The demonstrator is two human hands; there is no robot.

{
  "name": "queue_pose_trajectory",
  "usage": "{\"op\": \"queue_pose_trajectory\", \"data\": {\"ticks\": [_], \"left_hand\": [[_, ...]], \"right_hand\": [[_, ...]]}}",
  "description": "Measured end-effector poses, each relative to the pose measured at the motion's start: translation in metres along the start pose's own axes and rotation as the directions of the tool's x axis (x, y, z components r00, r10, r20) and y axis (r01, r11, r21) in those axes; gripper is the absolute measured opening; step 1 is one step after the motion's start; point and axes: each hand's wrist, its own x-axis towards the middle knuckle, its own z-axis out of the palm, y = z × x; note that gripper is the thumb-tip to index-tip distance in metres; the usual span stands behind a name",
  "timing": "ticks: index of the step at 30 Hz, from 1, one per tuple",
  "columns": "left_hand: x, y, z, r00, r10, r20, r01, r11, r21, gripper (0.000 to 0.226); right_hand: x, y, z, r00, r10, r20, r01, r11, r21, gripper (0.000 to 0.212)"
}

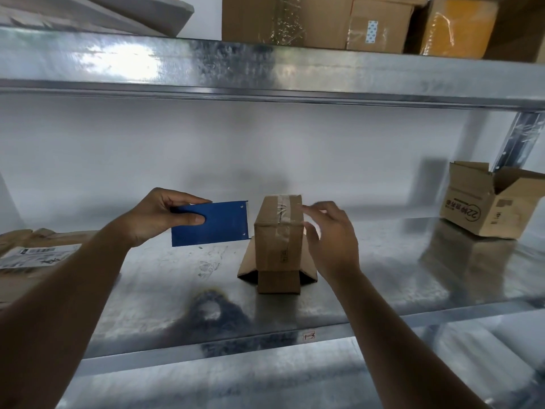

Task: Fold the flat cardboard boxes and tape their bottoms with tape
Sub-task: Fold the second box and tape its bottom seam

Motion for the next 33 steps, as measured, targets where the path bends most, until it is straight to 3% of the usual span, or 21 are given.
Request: {"op": "queue_pose_trajectory", "data": {"ticks": [2, 3, 7, 9, 12, 20, 27, 30, 33], "left_hand": [[0.001, -0.002, 0.000, 1.000, -0.005, 0.004, 0.005, 1.000, 0.000, 0.041], [0.001, -0.002, 0.000, 1.000, -0.005, 0.003, 0.005, 1.000, 0.001, 0.042], [-0.002, -0.005, -0.003, 1.000, -0.006, -0.003, 0.006, 1.000, 0.000, 0.042], [-0.004, -0.005, -0.005, 1.000, -0.004, -0.002, 0.004, 1.000, -0.009, 0.046], [-0.008, -0.004, -0.007, 1.000, -0.008, -0.001, 0.008, 1.000, -0.020, 0.050], [-0.013, 0.007, -0.011, 0.997, 0.009, 0.083, -0.007, 1.000, -0.018, 0.080], [-0.011, 0.020, 0.001, 0.992, 0.002, 0.124, 0.002, 0.999, -0.037, 0.070], [-0.010, 0.022, 0.013, 0.994, -0.009, 0.107, 0.008, 1.000, 0.007, 0.048], [-0.010, 0.020, 0.019, 0.995, -0.016, 0.102, 0.013, 1.000, 0.028, 0.043]], "right_hand": [[0.006, -0.010, 0.001, 0.976, -0.216, 0.002, 0.216, 0.976, -0.027, 0.044], [0.009, -0.014, 0.002, 0.967, -0.249, 0.048, 0.250, 0.968, -0.019, 0.044], [0.020, -0.025, 0.010, 0.911, -0.157, 0.381, 0.198, 0.977, -0.072, 0.045], [0.019, -0.023, 0.016, 0.889, -0.086, 0.450, 0.162, 0.978, -0.133, 0.049], [0.010, -0.016, 0.019, 0.900, -0.038, 0.433, 0.105, 0.986, -0.131, 0.043], [0.004, 0.003, -0.002, 0.908, -0.168, 0.383, 0.133, 0.984, 0.117, 0.034], [0.013, 0.020, -0.023, 0.870, -0.208, 0.448, 0.111, 0.966, 0.233, 0.033], [0.014, 0.013, -0.026, 0.844, -0.154, 0.514, 0.070, 0.981, 0.180, 0.029], [0.013, -0.008, -0.028, 0.836, -0.129, 0.534, 0.099, 0.992, 0.083, 0.029]]}}
